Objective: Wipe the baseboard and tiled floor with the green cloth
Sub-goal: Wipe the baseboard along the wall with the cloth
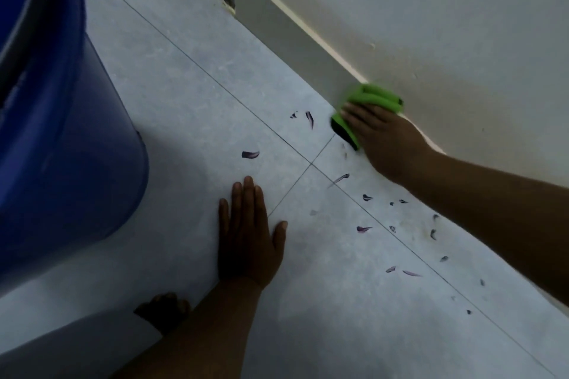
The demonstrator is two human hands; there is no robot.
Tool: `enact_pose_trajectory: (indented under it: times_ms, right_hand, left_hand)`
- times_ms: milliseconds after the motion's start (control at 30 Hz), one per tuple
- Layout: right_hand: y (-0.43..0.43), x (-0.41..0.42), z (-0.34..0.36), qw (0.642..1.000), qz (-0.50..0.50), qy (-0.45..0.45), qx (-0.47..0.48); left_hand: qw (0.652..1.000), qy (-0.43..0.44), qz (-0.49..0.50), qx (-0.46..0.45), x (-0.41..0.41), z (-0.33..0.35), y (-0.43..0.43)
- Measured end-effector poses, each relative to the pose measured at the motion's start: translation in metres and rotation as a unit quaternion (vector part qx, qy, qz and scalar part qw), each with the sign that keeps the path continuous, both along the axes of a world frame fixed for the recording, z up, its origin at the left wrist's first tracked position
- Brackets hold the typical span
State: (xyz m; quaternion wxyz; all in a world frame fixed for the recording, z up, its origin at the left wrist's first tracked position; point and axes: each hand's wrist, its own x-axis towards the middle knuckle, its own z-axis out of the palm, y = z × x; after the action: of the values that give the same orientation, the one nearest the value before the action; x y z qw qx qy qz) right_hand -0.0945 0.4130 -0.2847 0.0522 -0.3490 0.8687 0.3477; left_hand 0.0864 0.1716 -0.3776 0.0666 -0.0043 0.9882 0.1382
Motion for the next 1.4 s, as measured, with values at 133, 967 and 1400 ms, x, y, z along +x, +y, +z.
enact_pose_trajectory:
  times_ms: [133,967,1400]
  right_hand:
    - [0.059,0.051,0.014,0.998,-0.021,-0.007,0.051]
    - [0.181,0.172,0.027,0.985,-0.162,-0.036,-0.051]
    - [0.100,0.078,-0.013,0.995,-0.073,0.007,-0.063]
  left_hand:
    - [1.000,-0.006,-0.001,-0.011,-0.001,0.002,0.007]
    - [1.000,-0.008,-0.007,-0.027,0.009,0.000,0.033]
    - [0.998,-0.011,-0.025,-0.051,0.040,0.004,0.071]
